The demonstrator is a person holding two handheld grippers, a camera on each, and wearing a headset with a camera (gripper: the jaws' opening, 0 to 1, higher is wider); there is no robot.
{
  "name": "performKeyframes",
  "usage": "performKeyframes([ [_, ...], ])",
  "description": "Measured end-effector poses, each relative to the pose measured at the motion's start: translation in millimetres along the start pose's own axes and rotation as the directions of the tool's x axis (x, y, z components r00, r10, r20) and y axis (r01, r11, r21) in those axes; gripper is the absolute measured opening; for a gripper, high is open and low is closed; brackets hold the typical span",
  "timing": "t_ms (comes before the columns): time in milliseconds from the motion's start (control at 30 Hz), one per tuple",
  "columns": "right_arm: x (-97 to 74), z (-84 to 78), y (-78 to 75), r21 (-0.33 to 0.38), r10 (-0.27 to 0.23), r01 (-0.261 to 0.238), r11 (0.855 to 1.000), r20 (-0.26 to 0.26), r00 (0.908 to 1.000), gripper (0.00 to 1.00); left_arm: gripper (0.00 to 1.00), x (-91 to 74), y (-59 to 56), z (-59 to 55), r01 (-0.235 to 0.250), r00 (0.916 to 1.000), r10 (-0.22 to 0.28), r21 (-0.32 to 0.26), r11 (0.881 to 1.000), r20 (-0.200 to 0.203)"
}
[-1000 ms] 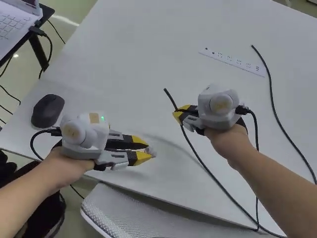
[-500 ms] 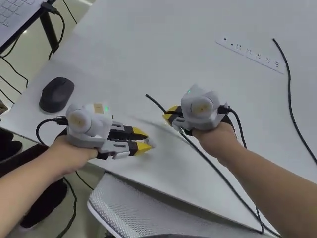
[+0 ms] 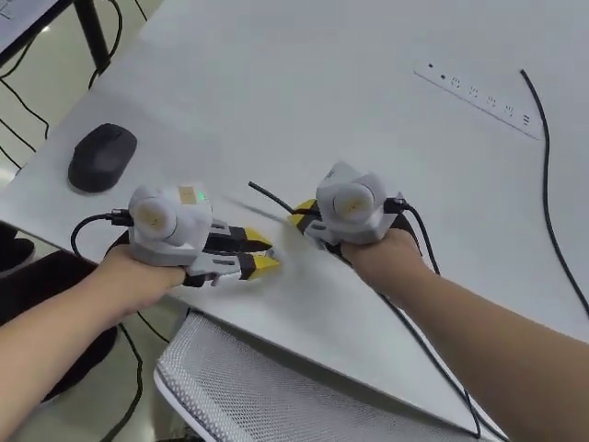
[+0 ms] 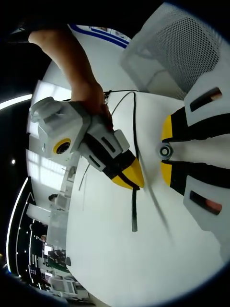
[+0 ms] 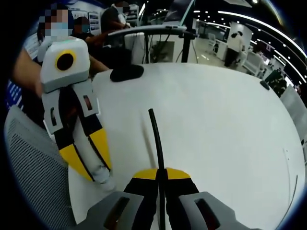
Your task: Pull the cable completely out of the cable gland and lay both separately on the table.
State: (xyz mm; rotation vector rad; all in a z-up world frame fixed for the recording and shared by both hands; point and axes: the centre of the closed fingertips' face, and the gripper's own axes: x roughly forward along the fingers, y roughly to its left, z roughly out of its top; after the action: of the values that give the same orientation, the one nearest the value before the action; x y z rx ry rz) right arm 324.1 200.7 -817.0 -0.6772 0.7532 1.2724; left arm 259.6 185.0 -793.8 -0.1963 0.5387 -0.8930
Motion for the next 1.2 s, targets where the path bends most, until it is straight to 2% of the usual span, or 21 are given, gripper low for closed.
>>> performKeyframes([
  [233, 8.4, -4.6, 2.1, -0.003, 0.003, -0.003, 1.000, -0.016, 0.9999, 0.00, 0.15, -1.8, 4.4, -8.4, -0.019, 0.9998, 0.018, -0.013, 1.000, -0.011],
  [367, 10.3, -2.6, 0.0, 0.008, -0.002, 0.002, 1.000, -0.007, 1.0000, 0.00, 0.15, -4.4, 6.4, -9.6, -0.027, 0.9996, 0.027, -0.016, 1.000, -0.007],
  [467, 9.8, -2.8, 0.1, 0.002, 0.002, -0.002, 1.000, -0.006, 1.0000, 0.00, 0.15, -5.3, 6.2, -16.0, -0.019, 0.9989, 0.020, 0.014, 1.000, -0.042],
  [800, 9.1, -3.8, -0.3, 0.057, 0.010, -0.010, 0.998, 0.000, 0.9999, 0.00, 0.15, -8.0, 6.2, -21.6, -0.017, 0.9967, 0.021, 0.058, 0.998, -0.078],
  [1200, 8.2, -2.9, 1.6, 0.113, 0.008, -0.009, 0.994, 0.002, 1.0000, 0.03, 0.16, -12.2, 9.2, -24.0, -0.020, 0.9960, 0.022, 0.029, 0.999, -0.087],
])
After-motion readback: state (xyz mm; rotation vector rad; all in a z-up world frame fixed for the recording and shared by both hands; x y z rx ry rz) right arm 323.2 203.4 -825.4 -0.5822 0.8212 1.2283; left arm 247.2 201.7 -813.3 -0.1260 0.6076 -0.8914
